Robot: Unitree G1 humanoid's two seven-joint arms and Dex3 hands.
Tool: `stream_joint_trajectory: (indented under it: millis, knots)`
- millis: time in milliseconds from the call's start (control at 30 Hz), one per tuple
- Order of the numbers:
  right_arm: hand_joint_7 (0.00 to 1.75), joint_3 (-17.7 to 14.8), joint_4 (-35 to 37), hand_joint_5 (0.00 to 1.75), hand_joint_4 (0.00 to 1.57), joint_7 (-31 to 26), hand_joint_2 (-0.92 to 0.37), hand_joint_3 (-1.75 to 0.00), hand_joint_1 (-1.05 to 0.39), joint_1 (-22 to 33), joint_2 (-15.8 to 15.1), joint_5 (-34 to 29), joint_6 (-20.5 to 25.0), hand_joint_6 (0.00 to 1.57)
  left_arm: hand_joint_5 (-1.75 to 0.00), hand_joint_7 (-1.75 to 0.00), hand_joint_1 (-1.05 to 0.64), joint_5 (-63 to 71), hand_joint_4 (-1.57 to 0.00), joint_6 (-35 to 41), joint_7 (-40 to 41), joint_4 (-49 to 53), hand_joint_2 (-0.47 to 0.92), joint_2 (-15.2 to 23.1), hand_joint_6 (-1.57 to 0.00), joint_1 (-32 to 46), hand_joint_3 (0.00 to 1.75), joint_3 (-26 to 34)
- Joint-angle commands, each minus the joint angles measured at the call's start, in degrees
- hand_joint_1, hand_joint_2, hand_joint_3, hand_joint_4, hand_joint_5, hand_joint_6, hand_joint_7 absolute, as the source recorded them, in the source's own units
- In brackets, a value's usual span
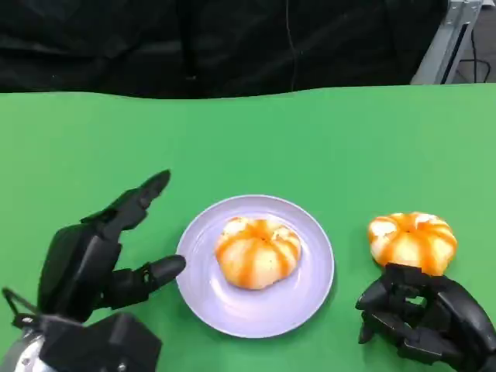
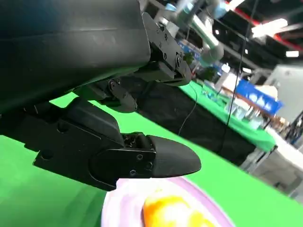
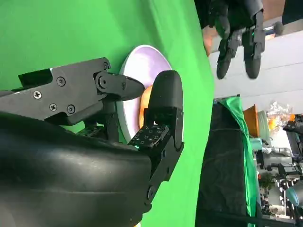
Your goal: Grasp the bread from the table and place it into the plate.
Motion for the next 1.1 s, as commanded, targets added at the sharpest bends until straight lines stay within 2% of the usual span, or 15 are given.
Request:
stream_joint_trajectory:
  millis: [33,300,600,900,933,1000,1033,1100]
  knots:
    - [1.03,-0.17,-0.5,1.45,0.62,-0.91,-0.86,-0.41,-0.04,0.29,-0.78,-0.12,-0.47,0.73,-0.01,-0.01,-0.78,-4.48,-0.7,-2.92,-0.98,-0.58,0.92,-0.27,-0.41,1.66,0.39,1.94]
    - [1.02,-0.33,-0.44,1.45,0.62,-0.39,-0.88,-0.4,-0.02,0.3,-0.88,0.41,-0.04,0.73,-0.01,-0.02,-0.71,-13.07,-0.73,-9.63,-4.67,2.82,0.92,-1.77,-0.46,3.26,0.36,4.57]
    - [1.0,-0.21,0.03,1.43,0.63,-0.99,-0.88,-0.38,-0.03,0.14,-1.06,-0.46,-1.23,0.74,-0.01,-0.02,-0.64,-13.73,-0.75,-16.54,-3.95,8.84,0.92,-3.0,-0.49,3.64,0.37,7.21]
    - [1.0,-0.58,1.08,1.44,0.63,0.46,-0.89,-0.37,-0.04,-0.41,-0.9,0.5,-1.18,0.74,-0.02,-0.02,-0.51,-25.21,-0.8,-18.43,-12.11,11.4,0.92,-6.54,-0.54,5.3,0.34,8.35]
    - [1.0,-0.67,1.17,1.44,0.62,0.55,-0.89,-0.37,-0.04,-0.49,-0.86,0.62,-1.01,0.74,-0.02,-0.02,-0.42,-26.76,-0.81,-18.01,-13.3,11.27,0.92,-7.14,-0.56,5.63,0.3,8.42]
    - [0.99,-0.73,1.42,1.44,0.62,0.3,-0.9,-0.37,-0.04,-0.61,-0.88,0.33,-1.27,0.74,-0.02,-0.02,-0.38,-31.38,-0.82,-17.0,-16.91,10.76,0.92,-8.49,-0.57,6.38,0.27,8.27]
    - [0.99,-0.8,1.42,1.44,0.62,0.31,-0.89,-0.36,-0.05,-0.65,-0.83,0.46,-1.01,0.74,-0.02,-0.02,-0.27,-34.59,-0.83,-16.24,-19.56,10.37,0.92,-9.29,-0.59,6.84,0.23,8.06]
    - [1.0,-0.91,1.51,1.44,0.63,0.5,-0.89,-0.36,-0.05,-0.73,-0.74,0.72,-0.73,0.74,-0.02,-0.03,-0.18,-39.64,-0.84,-14.92,-24.22,9.81,0.92,-10.55,-0.61,7.49,0.21,8.0]
